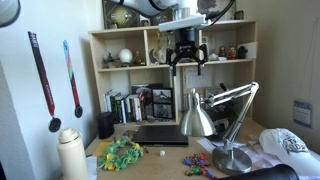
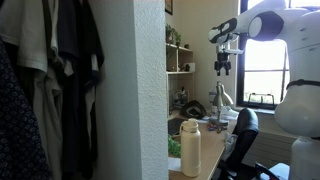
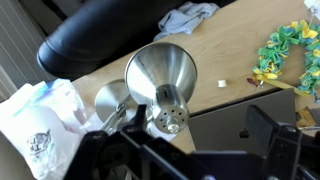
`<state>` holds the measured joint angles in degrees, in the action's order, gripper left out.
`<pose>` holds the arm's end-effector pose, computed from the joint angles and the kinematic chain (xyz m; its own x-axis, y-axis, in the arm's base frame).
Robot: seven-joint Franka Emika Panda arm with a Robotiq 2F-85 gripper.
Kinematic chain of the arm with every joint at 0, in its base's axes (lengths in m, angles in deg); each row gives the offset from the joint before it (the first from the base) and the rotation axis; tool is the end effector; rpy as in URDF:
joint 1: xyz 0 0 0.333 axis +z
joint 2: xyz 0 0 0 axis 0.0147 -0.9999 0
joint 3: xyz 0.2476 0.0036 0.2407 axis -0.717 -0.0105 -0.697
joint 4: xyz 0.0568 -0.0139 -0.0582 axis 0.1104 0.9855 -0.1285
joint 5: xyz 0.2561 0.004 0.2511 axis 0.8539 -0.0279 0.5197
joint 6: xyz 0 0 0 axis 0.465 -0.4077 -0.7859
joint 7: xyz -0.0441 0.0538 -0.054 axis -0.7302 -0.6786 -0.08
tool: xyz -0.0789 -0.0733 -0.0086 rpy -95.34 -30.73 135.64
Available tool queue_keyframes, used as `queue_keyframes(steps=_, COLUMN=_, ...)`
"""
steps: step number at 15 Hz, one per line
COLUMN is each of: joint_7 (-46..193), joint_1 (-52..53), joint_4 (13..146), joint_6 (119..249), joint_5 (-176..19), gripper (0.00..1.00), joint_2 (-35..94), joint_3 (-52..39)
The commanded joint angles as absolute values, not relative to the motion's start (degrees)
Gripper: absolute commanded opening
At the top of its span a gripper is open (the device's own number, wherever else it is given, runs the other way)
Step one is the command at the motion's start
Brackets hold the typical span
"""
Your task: Twist the knob on the back of the lamp
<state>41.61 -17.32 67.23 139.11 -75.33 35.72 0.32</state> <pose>0.5185 -0.2524 0.6307 0.9997 0.0036 -0.0261 0.0041 -0.9998 0.0186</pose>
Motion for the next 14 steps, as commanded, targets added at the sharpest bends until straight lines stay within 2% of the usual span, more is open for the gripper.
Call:
queue_keyframes(steps=1, joint_7=54.7, joint_1=-15.5, joint_4=79.3, joint_6=142.1, joint_5=-75.4, gripper=1.00, joint_2=45.6, joint_3=0.2)
queue_keyframes(steps=11, joint_7=80.6, joint_1=-13.6, joint_4=97.7, joint_6=150.7, joint_5=-77.9, gripper=1.00, joint_2=61.2, joint_3=-0.5)
queue_keyframes(steps=12, joint_7=77.2, joint_1=-13.4, joint_4=92.5, joint_6=147.5, joint_5=-76.4, gripper=1.00, joint_2=57.2, joint_3=0.4)
queue_keyframes(steps=14, joint_7=78.5, joint_1=-13.4, joint_4=94.9, joint_6=148.6, joint_5=-76.9, gripper=1.00, joint_2=59.0, joint_3=0.2)
